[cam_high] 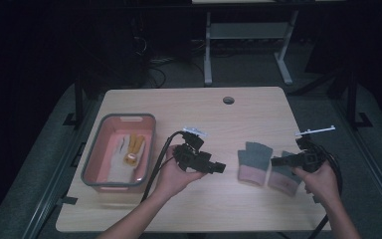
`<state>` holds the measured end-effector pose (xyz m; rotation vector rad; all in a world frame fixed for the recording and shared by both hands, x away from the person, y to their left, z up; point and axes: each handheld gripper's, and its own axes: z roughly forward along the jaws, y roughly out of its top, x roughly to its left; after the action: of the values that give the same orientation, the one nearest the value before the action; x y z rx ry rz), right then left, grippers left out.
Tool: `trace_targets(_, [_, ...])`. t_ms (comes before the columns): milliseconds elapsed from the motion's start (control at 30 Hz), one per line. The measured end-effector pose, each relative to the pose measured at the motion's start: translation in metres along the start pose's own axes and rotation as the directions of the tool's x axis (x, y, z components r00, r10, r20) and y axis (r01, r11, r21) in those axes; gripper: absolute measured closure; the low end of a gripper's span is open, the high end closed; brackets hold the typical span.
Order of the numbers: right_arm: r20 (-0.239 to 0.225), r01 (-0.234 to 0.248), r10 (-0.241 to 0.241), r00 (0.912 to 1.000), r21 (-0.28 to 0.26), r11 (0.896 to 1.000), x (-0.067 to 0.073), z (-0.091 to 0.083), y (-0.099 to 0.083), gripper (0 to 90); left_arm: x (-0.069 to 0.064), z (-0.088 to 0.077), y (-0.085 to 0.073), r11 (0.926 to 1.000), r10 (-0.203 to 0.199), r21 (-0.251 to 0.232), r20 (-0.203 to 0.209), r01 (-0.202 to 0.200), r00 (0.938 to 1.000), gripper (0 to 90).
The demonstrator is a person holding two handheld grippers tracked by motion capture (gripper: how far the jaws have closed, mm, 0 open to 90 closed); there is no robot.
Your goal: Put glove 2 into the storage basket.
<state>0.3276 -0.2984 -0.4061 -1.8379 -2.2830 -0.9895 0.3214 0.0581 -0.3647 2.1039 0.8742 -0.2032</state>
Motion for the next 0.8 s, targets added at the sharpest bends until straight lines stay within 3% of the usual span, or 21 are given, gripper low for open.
trace_targets(67, [0.001, -0.005, 0.005, 1.0000, 0.004, 1.000, -0.004, -0.001, -0.003, 43.8, -0.001, 0.003, 0.000, 0.9998, -0.016, -0.011, 0.028, 0.016, 0.9995, 26.9])
trace_targets(200, [0.031, -0.021, 0.020, 0.9993, 0.021, 1.000, -0.010, 0.000, -0.009, 44.9, -0.005, 0.010, -0.001, 0.9999, -0.011, -0.012, 0.042, 0.011, 0.9991, 26.9])
trace_targets(500, [0.081, -0.042, 0.038, 0.9960, 0.047, 0.998, -0.023, 0.004, -0.020, 50.0, -0.008, 0.023, -0.004, 1.0000, -0.008, -0.002, 0.049, 0.008, 0.9988, 26.1])
trace_targets(800, [0.172, -0.013, -0.004, 0.9852, 0.098, 0.995, -0.025, 0.017, -0.024, 51.1, -0.007, 0.032, -0.005, 0.9999, -0.014, 0.003, 0.060, 0.014, 0.9981, 26.1])
